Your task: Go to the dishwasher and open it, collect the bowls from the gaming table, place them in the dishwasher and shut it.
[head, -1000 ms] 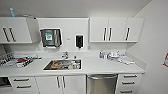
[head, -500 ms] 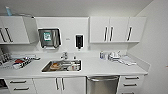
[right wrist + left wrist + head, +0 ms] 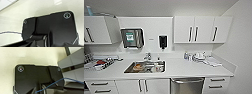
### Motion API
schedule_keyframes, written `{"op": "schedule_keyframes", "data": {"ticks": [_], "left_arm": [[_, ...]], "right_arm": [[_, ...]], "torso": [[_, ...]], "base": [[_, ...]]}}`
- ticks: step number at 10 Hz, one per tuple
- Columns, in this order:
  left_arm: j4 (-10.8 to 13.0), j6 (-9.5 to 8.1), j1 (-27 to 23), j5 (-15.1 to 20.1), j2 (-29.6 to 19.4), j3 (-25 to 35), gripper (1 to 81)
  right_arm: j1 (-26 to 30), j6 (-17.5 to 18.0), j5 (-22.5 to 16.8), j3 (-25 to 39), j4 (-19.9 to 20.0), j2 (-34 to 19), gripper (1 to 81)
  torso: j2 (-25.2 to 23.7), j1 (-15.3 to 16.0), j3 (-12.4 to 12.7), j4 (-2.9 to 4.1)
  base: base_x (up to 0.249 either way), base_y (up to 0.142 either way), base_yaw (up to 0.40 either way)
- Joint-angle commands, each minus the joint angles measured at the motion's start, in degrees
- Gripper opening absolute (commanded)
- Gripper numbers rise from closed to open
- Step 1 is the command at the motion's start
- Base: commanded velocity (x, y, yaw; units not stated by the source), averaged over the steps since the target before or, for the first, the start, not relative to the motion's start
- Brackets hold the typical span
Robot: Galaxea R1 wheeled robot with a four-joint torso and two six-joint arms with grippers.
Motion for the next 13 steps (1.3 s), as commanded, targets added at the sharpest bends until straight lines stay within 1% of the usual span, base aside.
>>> {"op": "schedule_keyframes", "data": {"ticks": [1,2,12,13], "left_arm": [[0.2,0.55,-3.3,2.6,-1.1,0.8,81.1],[0.2,0.55,-3.3,2.6,-1.1,0.8,81.1],[0.1,0.55,-3.3,2.5,-1.1,0.8,81.1],[0.1,0.55,-3.3,2.5,-1.1,0.8,81.1]], "right_arm": [[3.3,-0.2,-3.1,0.5,-0.8,-0.7,81.1],[3.3,-0.2,-3.1,0.5,-0.8,-0.7,81.1],[3.3,-0.2,-3.1,0.2,-0.8,-0.5,81.1],[3.4,-0.2,-3.1,0.2,-0.8,-0.5,81.1]], "torso": [[0.0,0.0,0.0,0.00],[0.0,0.0,0.0,0.00],[0.0,0.0,0.0,0.00],[0.0,0.0,0.0,0.00]], "base": [[0.086,0.000,0.000],[0.085,0.000,0.000],[0.085,0.062,0.000],[0.084,0.000,0.000]]}}
